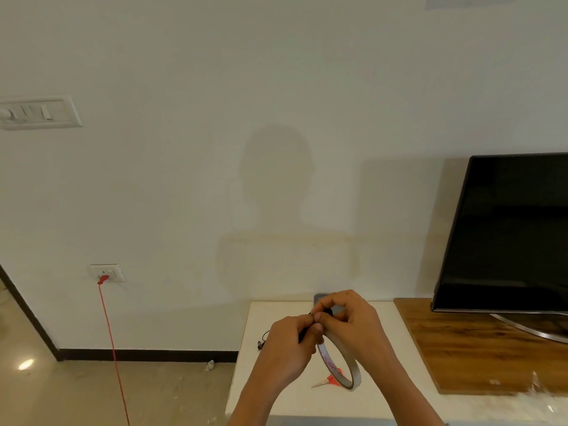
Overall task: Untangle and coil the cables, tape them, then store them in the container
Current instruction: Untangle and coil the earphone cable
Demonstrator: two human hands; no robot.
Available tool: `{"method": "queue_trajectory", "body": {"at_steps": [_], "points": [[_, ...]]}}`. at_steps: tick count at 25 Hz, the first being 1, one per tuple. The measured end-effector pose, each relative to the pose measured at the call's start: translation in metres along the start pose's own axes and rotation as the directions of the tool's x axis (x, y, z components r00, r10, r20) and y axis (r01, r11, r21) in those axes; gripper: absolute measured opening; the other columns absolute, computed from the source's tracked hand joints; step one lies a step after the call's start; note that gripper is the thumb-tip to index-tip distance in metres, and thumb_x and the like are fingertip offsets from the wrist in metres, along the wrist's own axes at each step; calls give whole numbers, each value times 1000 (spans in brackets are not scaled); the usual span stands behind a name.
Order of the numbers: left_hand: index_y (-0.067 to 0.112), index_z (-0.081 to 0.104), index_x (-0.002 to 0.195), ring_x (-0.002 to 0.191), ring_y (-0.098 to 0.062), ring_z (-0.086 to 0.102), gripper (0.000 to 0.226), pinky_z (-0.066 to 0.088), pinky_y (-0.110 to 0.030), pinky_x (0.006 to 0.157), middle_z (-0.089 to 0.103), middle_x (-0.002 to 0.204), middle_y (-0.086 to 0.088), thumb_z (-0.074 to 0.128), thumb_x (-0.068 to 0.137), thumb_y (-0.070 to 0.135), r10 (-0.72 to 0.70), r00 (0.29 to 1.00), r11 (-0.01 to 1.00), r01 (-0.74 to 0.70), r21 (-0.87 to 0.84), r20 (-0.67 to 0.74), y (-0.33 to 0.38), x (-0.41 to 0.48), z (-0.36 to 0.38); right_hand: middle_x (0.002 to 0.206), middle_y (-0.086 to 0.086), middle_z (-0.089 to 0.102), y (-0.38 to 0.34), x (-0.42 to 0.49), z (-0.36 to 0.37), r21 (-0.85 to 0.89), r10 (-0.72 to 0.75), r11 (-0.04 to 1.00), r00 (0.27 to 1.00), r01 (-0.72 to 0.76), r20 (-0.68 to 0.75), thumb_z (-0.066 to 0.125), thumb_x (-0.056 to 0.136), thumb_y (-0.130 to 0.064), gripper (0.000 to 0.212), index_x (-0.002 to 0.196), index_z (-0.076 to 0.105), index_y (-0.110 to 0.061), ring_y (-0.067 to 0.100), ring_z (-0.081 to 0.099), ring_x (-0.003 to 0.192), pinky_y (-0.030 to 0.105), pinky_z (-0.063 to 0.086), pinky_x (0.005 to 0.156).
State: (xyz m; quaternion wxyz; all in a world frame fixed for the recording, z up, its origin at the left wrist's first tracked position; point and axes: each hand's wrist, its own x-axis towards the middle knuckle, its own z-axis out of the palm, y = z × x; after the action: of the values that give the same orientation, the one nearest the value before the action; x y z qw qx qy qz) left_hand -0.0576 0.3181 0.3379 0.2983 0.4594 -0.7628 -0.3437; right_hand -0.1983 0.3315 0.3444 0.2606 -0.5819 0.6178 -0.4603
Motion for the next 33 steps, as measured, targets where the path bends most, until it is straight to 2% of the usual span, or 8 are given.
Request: {"method": "queue_trajectory", "body": {"at_steps": [4,7,11,15,19,24,27,33], "points": [[25,68,71,53,2,49,39,39,-9,61,55,54,11,46,94,47,-61,998,981,65,-183,29,2,-5,-1,97,2,60,3,6,-8,109,97,988,992,-105,83,77,75,-20,31,94,62,-39,17,65,83,21,54,70],[16,72,73,55,-2,51,40,43,-14,64,59,53,11,48,97,38,-171,984,896,175,-408,46,4,-6,1,88,1,58,6,8,-6,86,113,990,994,-113,7,78,73,-20,30,88,53,-26,15,58,72,21,49,64],[11,73,77,54,-2,50,40,41,-12,59,58,55,8,48,97,35,-251,966,829,245,-502,58,9,-5,3,75,5,56,10,3,0,96,76,993,995,-69,-62,76,76,-20,27,76,49,-17,12,54,59,16,46,56],[10,58,67,60,-15,40,37,35,-22,64,50,58,-1,47,97,29,-326,945,757,271,-595,16,10,-3,7,79,4,69,-4,-3,0,275,120,956,991,-101,-56,65,82,-37,28,82,57,-10,17,67,72,21,56,67],[2,70,78,63,-14,48,33,40,-22,63,57,65,-6,51,95,23,-364,930,680,230,-697,-48,7,-2,14,92,-11,66,-8,-27,7,128,94,987,994,-100,55,71,79,-37,24,92,55,-24,7,64,84,14,49,66],[7,72,81,78,-20,52,27,42,-28,77,60,79,-12,57,90,27,-422,906,637,278,-719,-23,0,2,15,90,-5,68,-6,-33,9,188,158,969,987,-162,34,67,85,-26,13,92,56,-27,9,64,55,16,51,56],[7,76,89,84,-24,59,24,46,-34,84,68,82,-14,56,93,21,-474,880,529,310,-790,28,-4,0,13,89,-11,68,-7,-30,8,173,129,975,990,-138,65,68,84,-22,22,92,60,-40,7,63,53,17,52,55],[-2,69,103,86,-26,65,19,50,-32,81,73,87,-18,55,93,6,-470,859,227,339,-913,202,-11,0,8,95,-24,63,-4,-23,6,-68,36,997,998,-33,42,62,85,-23,28,83,58,-51,2,60,92,19,51,78]]}}
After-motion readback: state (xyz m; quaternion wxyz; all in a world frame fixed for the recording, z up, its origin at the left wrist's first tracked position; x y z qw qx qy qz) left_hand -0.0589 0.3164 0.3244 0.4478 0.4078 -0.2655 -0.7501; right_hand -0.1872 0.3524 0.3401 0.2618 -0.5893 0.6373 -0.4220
